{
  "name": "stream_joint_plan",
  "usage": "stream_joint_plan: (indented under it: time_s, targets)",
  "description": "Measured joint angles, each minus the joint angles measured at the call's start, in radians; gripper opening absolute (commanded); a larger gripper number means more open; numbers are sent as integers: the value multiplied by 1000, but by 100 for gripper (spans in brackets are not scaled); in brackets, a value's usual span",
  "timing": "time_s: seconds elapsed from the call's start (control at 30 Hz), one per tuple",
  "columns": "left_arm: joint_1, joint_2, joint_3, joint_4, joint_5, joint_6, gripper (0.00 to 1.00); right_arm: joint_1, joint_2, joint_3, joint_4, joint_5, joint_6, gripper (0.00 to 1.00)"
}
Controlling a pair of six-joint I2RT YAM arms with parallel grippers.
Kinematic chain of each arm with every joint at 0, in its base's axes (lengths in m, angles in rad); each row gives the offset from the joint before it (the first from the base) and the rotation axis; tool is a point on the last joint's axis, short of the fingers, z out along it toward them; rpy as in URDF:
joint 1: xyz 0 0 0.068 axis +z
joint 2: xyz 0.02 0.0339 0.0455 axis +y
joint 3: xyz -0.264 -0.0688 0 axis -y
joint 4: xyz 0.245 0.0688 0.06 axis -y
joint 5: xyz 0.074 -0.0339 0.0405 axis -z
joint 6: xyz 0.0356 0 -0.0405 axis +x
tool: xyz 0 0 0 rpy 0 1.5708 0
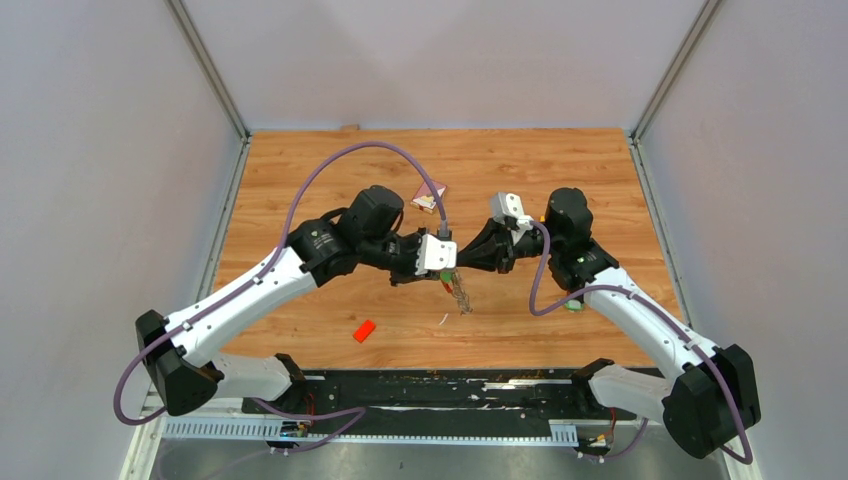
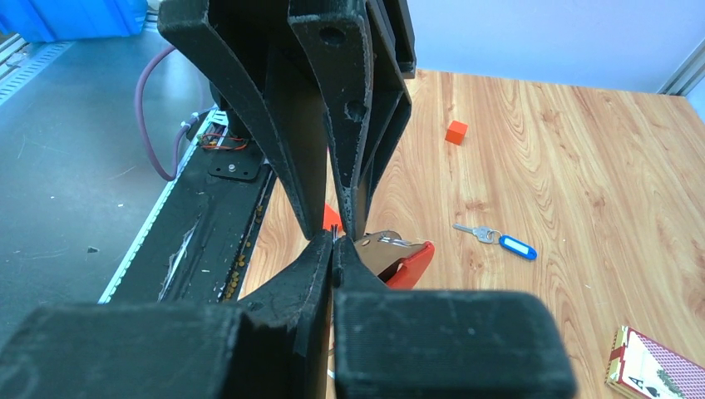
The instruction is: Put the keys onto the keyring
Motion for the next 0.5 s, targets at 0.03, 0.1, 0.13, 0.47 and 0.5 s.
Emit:
stream_joint_plan:
  time_s: [0.03, 0.1, 0.13, 0.47, 0.5]
  targets:
    - [0, 0, -5, 6, 3, -2, 34, 0, 0, 0, 0, 0, 0, 0]
    - [0, 0, -14, 19, 10, -7, 36, 0, 0, 0, 0, 0, 0, 0]
    - [0, 0, -18, 24, 13, -9, 37, 0, 0, 0, 0, 0, 0, 0]
    - [0, 0, -32, 114, 34, -65, 32, 0, 0, 0, 0, 0, 0, 0]
    - [0, 0, -35, 124, 34, -71, 30, 0, 0, 0, 0, 0, 0, 0]
